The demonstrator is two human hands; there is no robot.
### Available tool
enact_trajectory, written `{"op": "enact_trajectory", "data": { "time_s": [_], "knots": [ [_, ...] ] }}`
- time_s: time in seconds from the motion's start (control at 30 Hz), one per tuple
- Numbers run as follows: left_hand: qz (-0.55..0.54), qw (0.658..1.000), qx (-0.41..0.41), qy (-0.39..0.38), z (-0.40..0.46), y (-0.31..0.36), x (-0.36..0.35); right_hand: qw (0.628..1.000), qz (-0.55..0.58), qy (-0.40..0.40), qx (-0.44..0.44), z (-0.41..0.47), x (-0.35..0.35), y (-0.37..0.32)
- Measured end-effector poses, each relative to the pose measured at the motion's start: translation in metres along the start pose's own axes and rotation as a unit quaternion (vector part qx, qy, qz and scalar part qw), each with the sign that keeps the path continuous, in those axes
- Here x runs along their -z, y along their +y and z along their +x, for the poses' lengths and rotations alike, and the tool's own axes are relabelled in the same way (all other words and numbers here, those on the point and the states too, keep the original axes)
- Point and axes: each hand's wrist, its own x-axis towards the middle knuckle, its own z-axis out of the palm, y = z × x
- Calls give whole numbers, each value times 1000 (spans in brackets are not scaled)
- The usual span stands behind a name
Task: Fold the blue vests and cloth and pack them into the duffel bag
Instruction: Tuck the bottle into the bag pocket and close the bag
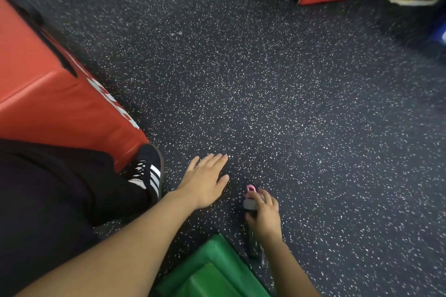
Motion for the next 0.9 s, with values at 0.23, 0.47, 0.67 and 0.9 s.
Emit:
{"op": "enact_trajectory", "data": {
  "time_s": [0.23, 0.47, 0.67, 0.9],
  "knots": [
    [-15, 1000, 1, 27, -13, -3, 14, 995, 69, 69, 33, 0, 23, -28],
    [-27, 997, -8, 73, -21, -12, 52, 980, 109, 130, 102, 16, 59, -75],
    [-31, 984, -1, 178, -39, -51, 133, 951, 130, 182, 212, 30, 145, -184],
    [-101, 943, 32, 314, -108, -136, 234, 873, 235, 241, 353, 11, 217, -369]
  ]
}}
